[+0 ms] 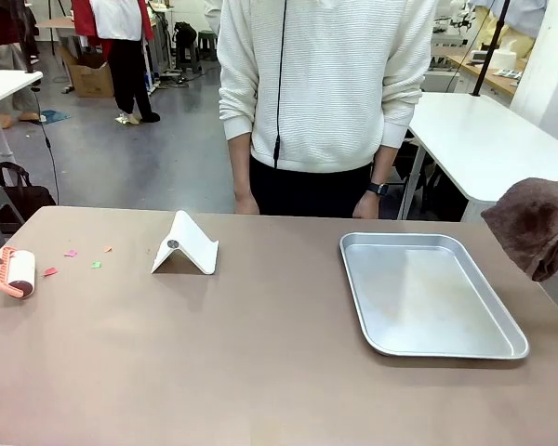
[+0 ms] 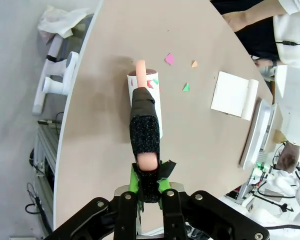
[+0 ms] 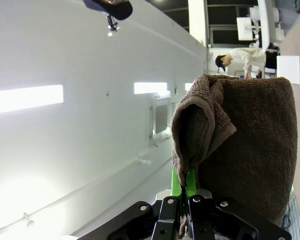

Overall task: Clean the surface of the table.
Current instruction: Clean the area not pointed to by the person.

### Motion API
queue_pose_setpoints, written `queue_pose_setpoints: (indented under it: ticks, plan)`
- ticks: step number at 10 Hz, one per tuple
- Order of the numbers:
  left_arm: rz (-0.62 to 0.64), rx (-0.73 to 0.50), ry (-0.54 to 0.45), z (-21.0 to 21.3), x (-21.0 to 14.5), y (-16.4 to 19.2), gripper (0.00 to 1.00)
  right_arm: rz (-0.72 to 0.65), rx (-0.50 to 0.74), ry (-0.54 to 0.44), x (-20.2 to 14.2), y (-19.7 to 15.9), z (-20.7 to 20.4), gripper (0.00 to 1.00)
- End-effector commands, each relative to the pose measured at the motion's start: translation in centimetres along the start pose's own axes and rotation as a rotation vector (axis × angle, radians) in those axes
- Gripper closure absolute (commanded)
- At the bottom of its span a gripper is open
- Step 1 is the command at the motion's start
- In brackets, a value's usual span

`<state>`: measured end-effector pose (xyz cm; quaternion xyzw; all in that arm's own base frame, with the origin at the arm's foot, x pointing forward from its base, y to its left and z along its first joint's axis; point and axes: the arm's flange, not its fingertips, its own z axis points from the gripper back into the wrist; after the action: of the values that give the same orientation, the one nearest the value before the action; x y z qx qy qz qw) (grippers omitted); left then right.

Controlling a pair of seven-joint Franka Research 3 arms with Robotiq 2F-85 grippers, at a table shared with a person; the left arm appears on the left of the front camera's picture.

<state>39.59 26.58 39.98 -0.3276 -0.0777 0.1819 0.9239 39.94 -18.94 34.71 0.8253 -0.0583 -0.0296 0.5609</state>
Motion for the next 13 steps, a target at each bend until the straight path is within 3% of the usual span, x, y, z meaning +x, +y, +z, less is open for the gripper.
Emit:
queue_pose_setpoints:
  ticks: [1, 8, 13]
  plan:
    - [0.022, 0.044, 0.005, -0.9, -0.4, -0.7, 0.84, -0.003, 0.002, -0.009, 0.1, 0.3, -0.4, 0.97]
    - [-0.019, 0.141, 0.065, -5.4, 0.2, -3.0, 0.84, -0.003, 0.002, -0.009, 0.1, 0.3, -0.4, 0.97]
    - [-0.084, 0.139, 0.202, -9.7, 2.9, -8.9, 0.84, -0.003, 0.002, -0.009, 0.1, 0.3, -0.4, 0.97]
